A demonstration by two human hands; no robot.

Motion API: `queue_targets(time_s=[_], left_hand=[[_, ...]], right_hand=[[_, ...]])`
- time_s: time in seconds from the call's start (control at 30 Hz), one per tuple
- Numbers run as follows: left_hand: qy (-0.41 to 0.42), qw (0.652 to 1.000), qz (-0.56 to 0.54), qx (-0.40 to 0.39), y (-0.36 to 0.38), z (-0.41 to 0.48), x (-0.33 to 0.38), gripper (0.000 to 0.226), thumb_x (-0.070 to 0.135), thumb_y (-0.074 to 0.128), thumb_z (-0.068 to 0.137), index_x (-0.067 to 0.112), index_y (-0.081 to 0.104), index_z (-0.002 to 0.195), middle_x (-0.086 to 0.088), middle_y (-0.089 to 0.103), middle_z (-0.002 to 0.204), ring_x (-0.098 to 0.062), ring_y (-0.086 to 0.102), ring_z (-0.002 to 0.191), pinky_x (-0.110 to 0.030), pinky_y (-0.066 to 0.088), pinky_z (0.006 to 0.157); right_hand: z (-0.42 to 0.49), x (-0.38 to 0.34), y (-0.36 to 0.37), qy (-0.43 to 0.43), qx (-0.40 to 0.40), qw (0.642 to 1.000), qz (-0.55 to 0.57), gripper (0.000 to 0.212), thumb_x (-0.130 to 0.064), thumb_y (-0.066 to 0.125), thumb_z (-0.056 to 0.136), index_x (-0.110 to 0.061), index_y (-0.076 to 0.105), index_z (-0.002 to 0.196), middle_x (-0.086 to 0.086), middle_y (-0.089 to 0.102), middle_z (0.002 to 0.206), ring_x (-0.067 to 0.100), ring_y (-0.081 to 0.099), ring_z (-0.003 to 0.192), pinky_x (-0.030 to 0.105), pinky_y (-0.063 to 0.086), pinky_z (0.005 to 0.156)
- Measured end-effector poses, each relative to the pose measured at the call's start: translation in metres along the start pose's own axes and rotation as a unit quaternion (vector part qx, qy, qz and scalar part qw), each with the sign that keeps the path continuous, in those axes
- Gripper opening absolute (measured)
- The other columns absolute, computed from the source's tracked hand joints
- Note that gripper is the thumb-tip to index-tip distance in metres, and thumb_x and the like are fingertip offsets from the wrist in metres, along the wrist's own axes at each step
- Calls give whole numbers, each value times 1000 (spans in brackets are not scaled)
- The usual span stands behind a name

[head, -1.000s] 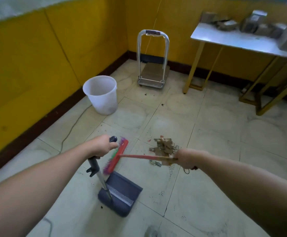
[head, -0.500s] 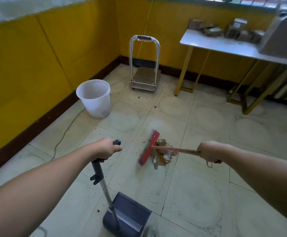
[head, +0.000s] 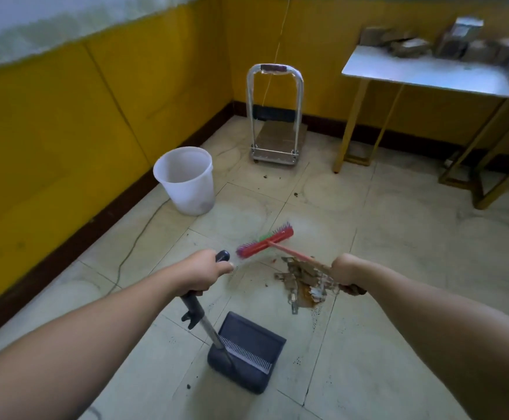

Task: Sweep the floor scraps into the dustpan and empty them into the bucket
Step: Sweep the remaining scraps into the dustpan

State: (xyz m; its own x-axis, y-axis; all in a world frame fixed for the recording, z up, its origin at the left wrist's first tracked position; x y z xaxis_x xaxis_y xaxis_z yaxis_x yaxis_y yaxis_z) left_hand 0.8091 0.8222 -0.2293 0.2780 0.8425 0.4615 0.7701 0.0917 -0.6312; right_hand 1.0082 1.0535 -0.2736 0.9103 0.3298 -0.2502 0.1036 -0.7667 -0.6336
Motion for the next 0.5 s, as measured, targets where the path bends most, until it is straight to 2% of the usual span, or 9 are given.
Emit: queue_targets(time_s=[0.07, 0.17, 0.2, 0.27, 0.33, 0.43, 0.5], left_hand=[[-9, 1000, 2, 7, -6, 8, 3, 25, 36, 48, 94, 13, 46, 85, -7, 44, 71, -21, 41, 57, -27, 38, 51], [-10, 1000, 3, 15, -17, 22, 9, 26, 37, 48, 94, 12, 46, 86, -7, 44, 70, -22, 42, 57, -28, 38, 53], [-6, 1000, 5, 14, -21, 28, 11, 27, 36, 48, 94, 12, 45, 83, -7, 43, 69, -22, 42, 56, -28, 38, 54], [8, 1000, 13, 10, -28, 41, 16, 27, 35, 48, 93, 13, 43, 80, -7, 41, 66, -22, 41, 56, -29, 38, 54], [24, 1000, 19, -1, -35, 53, 22, 26, 34, 48, 93, 13, 42, 79, -7, 40, 66, -21, 39, 55, -29, 37, 53], [50, 998, 32, -18, -43, 69, 30, 27, 30, 49, 94, 13, 39, 76, -6, 37, 64, -20, 36, 52, -26, 33, 49], [67, 997, 40, -30, -46, 78, 32, 30, 29, 50, 95, 13, 38, 73, -4, 35, 62, -19, 35, 50, -26, 32, 47]], right_hand=[[13, -4, 11, 14, -22, 1000, 0, 25, -9, 42, 98, -6, 47, 74, 6, 46, 62, 13, 40, 42, 20, 35, 35], [15, 4, 18, 56, -55, 997, -27, 10, -8, 41, 99, 0, 48, 97, 8, 47, 64, 14, 42, 40, 21, 36, 36], [12, 8, 15, 64, -61, 995, -39, 11, -9, 40, 99, 0, 46, 97, 9, 47, 63, 13, 42, 35, 19, 35, 34], [6, 13, 5, 61, -60, 995, -48, 24, -12, 39, 101, -2, 45, 80, 8, 47, 55, 11, 38, 24, 16, 33, 31], [3, 12, -10, 55, -47, 997, -40, 32, -17, 41, 101, -5, 45, 72, 6, 49, 48, 10, 38, 21, 16, 34, 30], [-1, 17, -26, 91, -30, 995, 22, 27, -21, 45, 100, -1, 54, 84, 7, 48, 57, 12, 40, 29, 17, 35, 33], [-5, 15, -25, 103, -18, 994, 44, 31, -30, 46, 99, -2, 56, 89, 5, 49, 57, 13, 40, 32, 18, 36, 35]])
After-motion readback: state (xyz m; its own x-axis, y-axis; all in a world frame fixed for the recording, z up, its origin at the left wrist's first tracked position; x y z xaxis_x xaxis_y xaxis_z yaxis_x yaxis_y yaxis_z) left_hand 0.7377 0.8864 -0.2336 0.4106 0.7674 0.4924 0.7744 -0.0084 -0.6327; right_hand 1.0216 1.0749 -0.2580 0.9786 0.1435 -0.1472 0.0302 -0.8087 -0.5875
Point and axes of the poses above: each hand's wrist, its own z-axis towards the middle knuckle, its own y-axis out of the palm, x = y × z, the point moved 10 cm from there along z, towards the middle knuckle
